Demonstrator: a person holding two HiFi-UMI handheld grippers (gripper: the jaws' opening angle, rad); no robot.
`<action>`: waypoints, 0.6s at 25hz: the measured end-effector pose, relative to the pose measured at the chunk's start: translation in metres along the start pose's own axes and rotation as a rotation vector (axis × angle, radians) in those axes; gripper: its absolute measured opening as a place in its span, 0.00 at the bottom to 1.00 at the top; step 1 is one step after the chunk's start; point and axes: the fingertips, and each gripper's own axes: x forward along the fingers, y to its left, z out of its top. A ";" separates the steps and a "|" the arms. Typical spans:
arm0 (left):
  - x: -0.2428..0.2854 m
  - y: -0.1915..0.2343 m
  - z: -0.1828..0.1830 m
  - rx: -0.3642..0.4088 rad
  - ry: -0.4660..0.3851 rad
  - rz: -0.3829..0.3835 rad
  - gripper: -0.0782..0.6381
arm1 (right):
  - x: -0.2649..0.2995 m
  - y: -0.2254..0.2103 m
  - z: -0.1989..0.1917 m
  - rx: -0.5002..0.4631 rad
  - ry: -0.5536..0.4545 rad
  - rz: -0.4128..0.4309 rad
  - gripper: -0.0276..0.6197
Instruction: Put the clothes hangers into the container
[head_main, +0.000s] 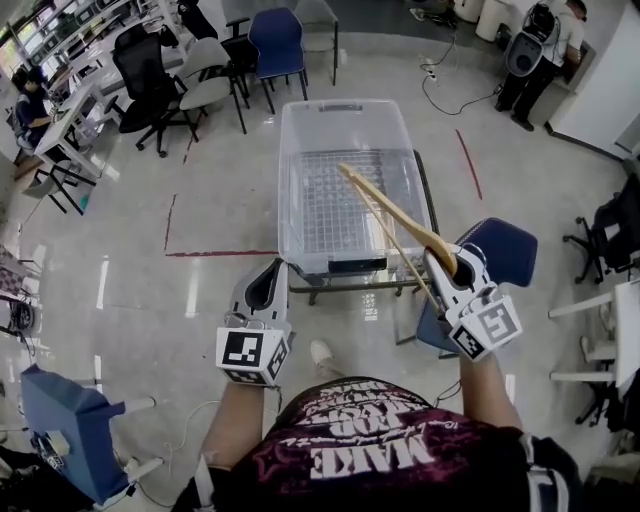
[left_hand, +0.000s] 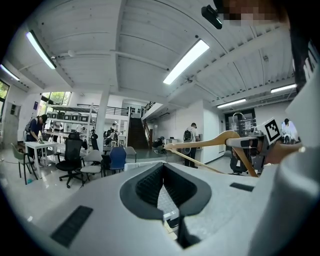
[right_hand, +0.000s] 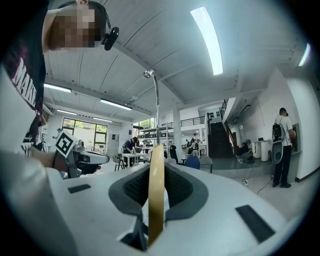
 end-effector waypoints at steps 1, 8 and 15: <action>0.005 0.003 0.000 0.002 0.002 -0.005 0.12 | 0.005 -0.002 0.001 0.003 -0.003 -0.003 0.13; 0.032 0.036 0.010 0.046 -0.001 -0.006 0.12 | 0.044 -0.011 0.009 0.011 -0.020 -0.022 0.13; 0.055 0.074 0.030 0.078 -0.033 -0.005 0.12 | 0.087 -0.017 0.020 0.007 -0.030 -0.041 0.13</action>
